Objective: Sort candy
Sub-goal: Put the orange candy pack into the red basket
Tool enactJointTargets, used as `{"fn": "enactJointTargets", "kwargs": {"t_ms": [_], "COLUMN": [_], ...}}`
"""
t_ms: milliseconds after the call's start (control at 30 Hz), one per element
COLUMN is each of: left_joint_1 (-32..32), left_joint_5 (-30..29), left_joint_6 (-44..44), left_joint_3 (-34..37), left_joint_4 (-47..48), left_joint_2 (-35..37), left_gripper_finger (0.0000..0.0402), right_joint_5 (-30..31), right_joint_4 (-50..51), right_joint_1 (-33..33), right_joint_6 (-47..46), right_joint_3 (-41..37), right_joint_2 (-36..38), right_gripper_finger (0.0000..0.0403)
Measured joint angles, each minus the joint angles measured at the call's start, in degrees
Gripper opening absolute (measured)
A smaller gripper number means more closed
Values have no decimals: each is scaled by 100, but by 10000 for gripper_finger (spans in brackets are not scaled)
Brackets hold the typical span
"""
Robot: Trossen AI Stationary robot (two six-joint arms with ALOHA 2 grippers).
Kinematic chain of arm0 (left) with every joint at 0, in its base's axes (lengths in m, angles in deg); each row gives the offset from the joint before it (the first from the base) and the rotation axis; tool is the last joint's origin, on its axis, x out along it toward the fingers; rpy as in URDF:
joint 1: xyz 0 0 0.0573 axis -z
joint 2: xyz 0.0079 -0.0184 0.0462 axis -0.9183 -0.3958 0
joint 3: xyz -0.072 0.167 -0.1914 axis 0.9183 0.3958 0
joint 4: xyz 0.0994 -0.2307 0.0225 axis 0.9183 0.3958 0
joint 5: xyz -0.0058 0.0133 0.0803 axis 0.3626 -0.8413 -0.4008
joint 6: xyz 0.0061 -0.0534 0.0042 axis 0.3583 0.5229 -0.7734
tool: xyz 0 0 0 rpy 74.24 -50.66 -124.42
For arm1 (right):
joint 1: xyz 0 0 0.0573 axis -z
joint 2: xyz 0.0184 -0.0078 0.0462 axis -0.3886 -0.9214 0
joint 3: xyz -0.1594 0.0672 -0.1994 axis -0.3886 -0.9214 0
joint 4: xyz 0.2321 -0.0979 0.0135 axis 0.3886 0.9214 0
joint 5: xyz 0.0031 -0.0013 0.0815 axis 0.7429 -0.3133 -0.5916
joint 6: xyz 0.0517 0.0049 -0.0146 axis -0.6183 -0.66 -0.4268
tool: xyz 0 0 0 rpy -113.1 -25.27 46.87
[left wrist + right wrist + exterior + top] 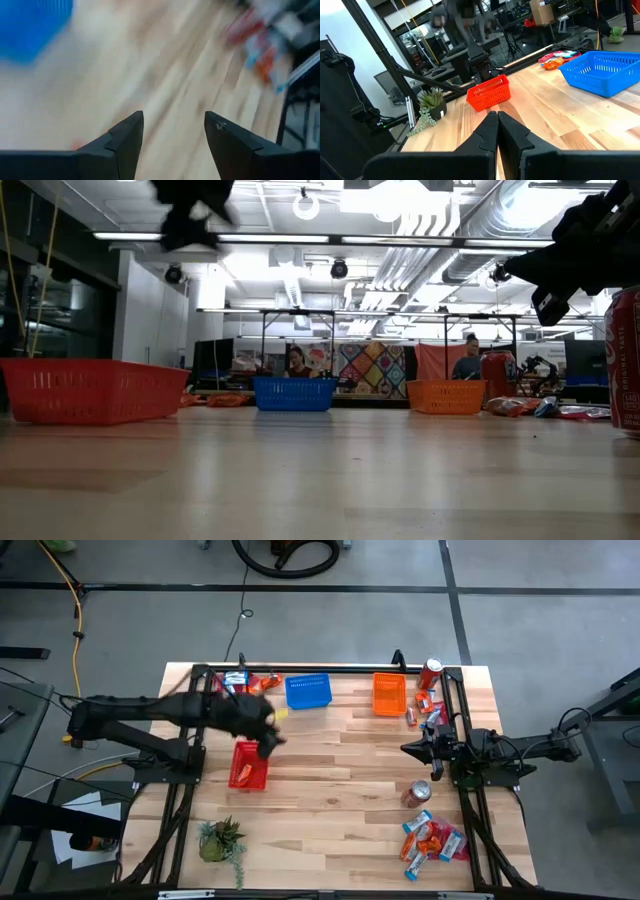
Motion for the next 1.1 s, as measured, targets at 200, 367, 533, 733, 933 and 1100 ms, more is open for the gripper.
{"fn": "enactJointTargets", "kwargs": {"t_ms": [200,367,533,733,933,1100], "left_joint_1": [-738,-1251,-1336,-1336,-1336,-1336], "left_joint_5": [241,436,323,-105,-184,-219], "left_joint_6": [-1507,-1436,-1298,-593,-81,-104], "left_joint_3": [-155,-151,218,1315,1840,1849], "left_joint_4": [-1657,-1480,-1387,-2124,-2622,-2739], "left_joint_2": [132,426,1093,2083,2493,2454], "left_gripper_finger": [200,200,200,200,200,200], "right_joint_5": [0,204,1872,2708,2155,2457], "right_joint_4": [0,-525,-2843,-4473,-4153,-2067], "right_joint_1": [2,-1,2,91,518,869], "right_joint_6": [37,471,-1043,-537,-818,-800], "right_joint_3": [0,-1,-1,1,996,2554], "right_joint_2": [-32,-36,-26,-102,-1205,-2618], "right_gripper_finger": [5,5,5,5,5,5]}}
